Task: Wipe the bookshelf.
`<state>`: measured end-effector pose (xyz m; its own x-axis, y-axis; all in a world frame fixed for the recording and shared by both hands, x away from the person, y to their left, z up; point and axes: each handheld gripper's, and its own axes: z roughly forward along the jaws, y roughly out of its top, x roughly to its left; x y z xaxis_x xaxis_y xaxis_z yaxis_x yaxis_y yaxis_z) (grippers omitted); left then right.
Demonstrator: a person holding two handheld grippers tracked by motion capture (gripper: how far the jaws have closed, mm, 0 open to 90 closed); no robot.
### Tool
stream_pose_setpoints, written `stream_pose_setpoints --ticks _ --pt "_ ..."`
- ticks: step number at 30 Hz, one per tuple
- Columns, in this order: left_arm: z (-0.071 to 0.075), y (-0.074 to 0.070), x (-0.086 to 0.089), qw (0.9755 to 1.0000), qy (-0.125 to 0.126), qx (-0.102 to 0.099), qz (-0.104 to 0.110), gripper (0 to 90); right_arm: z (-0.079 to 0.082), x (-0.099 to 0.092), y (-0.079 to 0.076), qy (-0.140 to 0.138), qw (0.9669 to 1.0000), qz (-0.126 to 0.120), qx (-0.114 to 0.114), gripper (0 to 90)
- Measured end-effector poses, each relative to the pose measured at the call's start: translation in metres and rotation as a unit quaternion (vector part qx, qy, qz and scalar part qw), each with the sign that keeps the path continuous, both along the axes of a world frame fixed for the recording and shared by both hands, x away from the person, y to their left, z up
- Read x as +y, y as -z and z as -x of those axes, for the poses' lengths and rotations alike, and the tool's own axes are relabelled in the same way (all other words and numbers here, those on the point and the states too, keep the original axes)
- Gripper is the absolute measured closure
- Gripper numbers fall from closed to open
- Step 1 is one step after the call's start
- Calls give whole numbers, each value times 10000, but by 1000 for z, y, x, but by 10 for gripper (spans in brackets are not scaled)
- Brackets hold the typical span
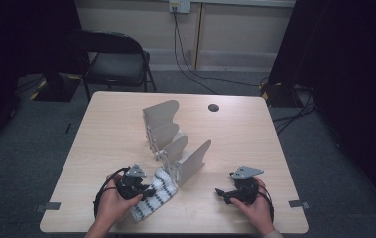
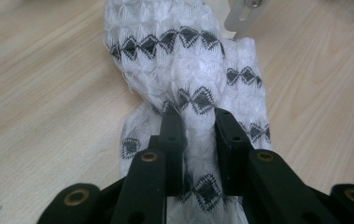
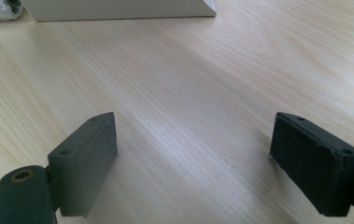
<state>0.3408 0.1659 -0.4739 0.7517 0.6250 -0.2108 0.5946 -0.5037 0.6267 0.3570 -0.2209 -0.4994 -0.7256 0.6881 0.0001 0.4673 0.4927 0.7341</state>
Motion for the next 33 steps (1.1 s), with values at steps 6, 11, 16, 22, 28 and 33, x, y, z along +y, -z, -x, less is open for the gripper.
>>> stream_pose_setpoints --ticks 6,11,16,22,28,33 --pt "2 0 -7 9999 119 -8 64 760 2 3 0 -56 10000 -42 -20 185" --pt "5 0 -12 9997 227 21 63 761 5 11 -1 -208 9998 -56 -15 204" --pt "6 1 -14 9995 289 30 89 762 7 19 -1 -350 9994 -78 -16 229" --pt "6 2 -15 9995 279 91 112 751 7 22 -1 -407 9991 -86 -27 239" --pt "3 -3 -11 9996 120 -41 266 626 8 21 -1 -436 9990 -74 -18 239" --pt "-3 -4 -9 9990 63 -99 434 559 9 23 -2 -456 9989 -114 17 242"
